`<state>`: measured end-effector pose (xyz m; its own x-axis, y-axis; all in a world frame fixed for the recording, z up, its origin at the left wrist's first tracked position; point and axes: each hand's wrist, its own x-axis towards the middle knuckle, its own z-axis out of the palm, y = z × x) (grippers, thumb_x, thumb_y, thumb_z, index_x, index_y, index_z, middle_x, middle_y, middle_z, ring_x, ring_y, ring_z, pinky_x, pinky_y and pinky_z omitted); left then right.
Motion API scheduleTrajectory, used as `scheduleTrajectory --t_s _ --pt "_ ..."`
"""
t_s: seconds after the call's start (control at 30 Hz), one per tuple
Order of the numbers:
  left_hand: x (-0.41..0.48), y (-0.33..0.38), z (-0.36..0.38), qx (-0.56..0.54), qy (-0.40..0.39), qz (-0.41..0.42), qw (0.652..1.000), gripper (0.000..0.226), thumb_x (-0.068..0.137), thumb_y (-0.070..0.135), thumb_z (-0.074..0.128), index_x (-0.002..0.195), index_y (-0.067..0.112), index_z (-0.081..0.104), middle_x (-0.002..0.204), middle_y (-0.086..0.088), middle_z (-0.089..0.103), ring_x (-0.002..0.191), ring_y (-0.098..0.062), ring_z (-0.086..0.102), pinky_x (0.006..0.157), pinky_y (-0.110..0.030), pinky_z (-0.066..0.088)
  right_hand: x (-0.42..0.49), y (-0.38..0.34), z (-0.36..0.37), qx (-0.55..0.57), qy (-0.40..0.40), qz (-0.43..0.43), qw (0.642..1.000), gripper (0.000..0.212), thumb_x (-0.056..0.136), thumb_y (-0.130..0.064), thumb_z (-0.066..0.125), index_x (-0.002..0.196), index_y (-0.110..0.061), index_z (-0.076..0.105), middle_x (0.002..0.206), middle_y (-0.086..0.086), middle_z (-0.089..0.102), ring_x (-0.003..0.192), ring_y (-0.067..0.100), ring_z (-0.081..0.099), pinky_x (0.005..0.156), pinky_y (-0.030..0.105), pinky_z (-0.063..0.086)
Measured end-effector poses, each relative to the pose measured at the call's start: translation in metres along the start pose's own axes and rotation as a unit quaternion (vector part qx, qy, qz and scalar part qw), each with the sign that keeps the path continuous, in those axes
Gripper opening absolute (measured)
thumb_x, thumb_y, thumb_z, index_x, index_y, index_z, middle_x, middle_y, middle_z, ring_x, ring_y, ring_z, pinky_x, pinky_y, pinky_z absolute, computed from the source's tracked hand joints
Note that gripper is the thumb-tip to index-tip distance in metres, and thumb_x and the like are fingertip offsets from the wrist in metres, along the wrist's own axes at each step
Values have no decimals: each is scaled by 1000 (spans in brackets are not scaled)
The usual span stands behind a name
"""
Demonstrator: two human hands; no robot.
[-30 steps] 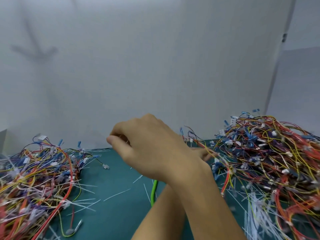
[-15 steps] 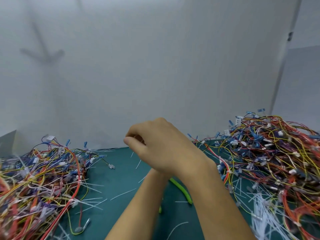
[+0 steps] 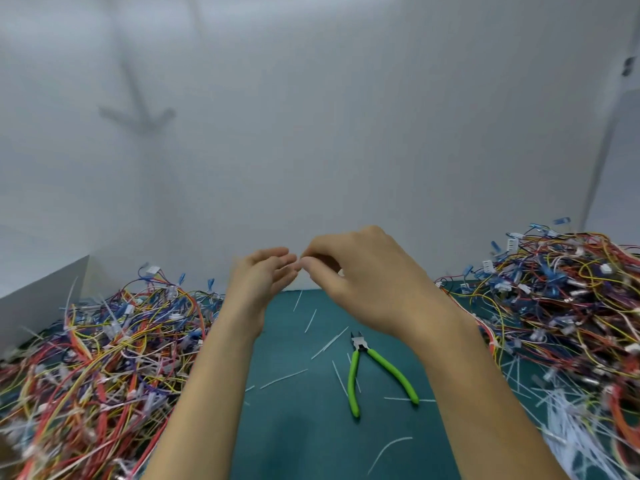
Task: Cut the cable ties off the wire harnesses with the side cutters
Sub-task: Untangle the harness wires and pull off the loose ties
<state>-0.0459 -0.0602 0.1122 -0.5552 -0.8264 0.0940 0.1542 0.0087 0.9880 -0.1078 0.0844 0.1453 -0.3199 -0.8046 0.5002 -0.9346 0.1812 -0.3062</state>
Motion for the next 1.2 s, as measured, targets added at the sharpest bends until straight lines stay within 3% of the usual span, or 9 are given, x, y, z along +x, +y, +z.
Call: scheduleTrajectory --t_s 0.13,0.27,0.33,0.4,0.5,0.67,0.8,1.03,1.2 --pt "25 -9 -40 251 54 68 964 15 90 8 61 103 9 68 95 -11 73 82 -24 69 79 -38 57 0 -2 2 -48 39 21 998 27 101 -41 45 100 -28 69 89 -3 70 87 24 62 76 37 51" --pt "31 -21 -70 571 130 95 805 23 92 25 56 112 21 65 112 -7 69 104 -32 62 86 -42 53 1 -2 5 -101 90 41 990 22 99 -45 49 102 -31 66 86 -5 69 85 24 62 66 31 41" --pt "32 -27 -81 649 137 68 745 27 93 28 54 117 17 62 118 -12 64 109 -35 58 83 -42 51 1 -2 6 -118 111 50 986 26 99 -48 50 97 -28 66 82 -3 67 82 27 61 63 31 34" --pt "33 -33 -90 690 131 29 711 25 93 30 55 109 12 63 111 -16 64 105 -37 58 83 -43 53 2 -2 6 -138 131 57 980 34 99 -50 46 91 -23 66 76 0 64 75 29 58 60 31 32" --pt "37 -39 -98 692 131 -6 710 22 94 31 56 96 10 64 100 -16 66 95 -35 62 83 -46 54 2 -2 7 -149 150 67 975 45 101 -51 39 82 -20 66 66 1 57 67 29 54 56 32 29" --pt "40 -49 -90 665 180 -10 725 42 93 32 59 124 7 47 122 -18 61 113 -37 56 76 -41 42 1 -3 10 -154 109 62 980 40 100 -52 40 92 -23 67 84 -1 68 79 30 61 61 32 35" --pt "42 -61 -92 662 207 -11 721 48 91 41 64 121 10 45 112 -16 67 104 -37 63 70 -36 37 2 -2 11 -154 96 66 981 39 100 -51 40 91 -23 67 86 -2 69 80 30 62 62 31 38" --pt "45 -63 -96 609 239 -8 756 63 87 27 71 133 2 36 127 -22 55 108 -44 60 78 -45 47 1 -2 10 -135 85 68 985 40 99 -52 40 90 -25 67 85 -3 69 82 27 63 68 33 47" --pt "49 -54 -104 589 244 -33 770 48 88 23 66 123 -1 44 117 -23 62 105 -45 61 74 -41 41 1 -3 9 -121 73 77 987 36 99 -52 42 92 -26 67 88 -5 70 85 26 63 71 33 47"
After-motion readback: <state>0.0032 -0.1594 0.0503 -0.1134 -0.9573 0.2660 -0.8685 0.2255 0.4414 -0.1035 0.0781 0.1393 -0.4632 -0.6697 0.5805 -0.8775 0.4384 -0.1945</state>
